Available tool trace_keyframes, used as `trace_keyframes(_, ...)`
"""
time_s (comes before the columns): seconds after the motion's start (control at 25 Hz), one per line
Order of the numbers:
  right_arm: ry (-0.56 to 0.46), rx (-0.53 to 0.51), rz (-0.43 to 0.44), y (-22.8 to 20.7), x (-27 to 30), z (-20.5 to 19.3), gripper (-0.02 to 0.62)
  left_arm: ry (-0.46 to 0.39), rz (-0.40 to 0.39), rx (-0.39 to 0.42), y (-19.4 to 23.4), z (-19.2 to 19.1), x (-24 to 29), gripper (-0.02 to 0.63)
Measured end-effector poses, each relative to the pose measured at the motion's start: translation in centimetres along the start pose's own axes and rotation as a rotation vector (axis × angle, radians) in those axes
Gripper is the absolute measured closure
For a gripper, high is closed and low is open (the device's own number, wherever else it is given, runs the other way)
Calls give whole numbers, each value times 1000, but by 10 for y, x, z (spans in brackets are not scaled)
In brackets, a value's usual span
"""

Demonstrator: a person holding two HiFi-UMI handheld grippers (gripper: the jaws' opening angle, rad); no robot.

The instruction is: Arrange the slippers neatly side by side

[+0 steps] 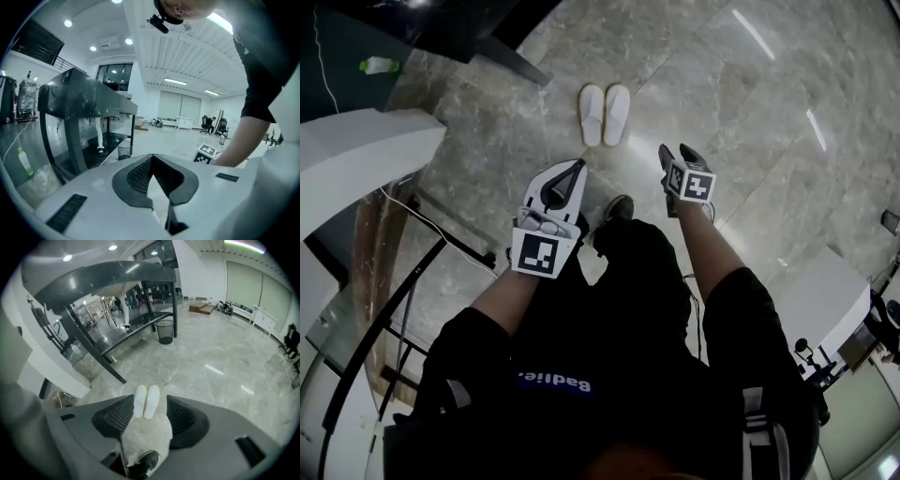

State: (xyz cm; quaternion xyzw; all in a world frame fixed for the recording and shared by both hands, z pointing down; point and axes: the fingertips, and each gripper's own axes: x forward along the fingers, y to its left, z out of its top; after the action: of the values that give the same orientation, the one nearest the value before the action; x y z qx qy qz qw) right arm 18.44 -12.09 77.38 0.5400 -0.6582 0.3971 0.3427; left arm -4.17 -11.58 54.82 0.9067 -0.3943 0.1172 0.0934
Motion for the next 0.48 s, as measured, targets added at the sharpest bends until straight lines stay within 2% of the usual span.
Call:
trace_keyframes(0.24,-84,-9,21,31,-136,3,390,-6,-41,53,-36,96,-49,606)
trace_keyframes(0.48,-207,-176,38,79,-261,34,390,35,-79,124,-68,164,-105,606)
